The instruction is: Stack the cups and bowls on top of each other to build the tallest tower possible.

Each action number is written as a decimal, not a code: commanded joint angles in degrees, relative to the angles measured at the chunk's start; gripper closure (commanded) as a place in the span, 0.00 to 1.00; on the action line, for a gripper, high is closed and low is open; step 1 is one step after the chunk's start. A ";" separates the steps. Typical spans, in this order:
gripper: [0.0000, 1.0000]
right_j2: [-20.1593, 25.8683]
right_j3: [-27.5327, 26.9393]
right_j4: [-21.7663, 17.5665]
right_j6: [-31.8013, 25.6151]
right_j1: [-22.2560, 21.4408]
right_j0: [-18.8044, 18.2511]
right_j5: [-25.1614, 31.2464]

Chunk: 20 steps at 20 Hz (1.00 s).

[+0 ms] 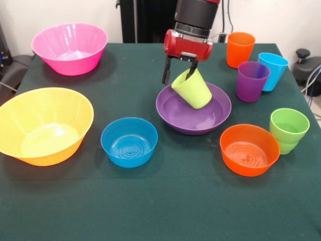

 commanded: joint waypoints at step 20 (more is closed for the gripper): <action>0.00 9.98 -7.61 -3.94 -14.15 -0.55 1.32 -0.94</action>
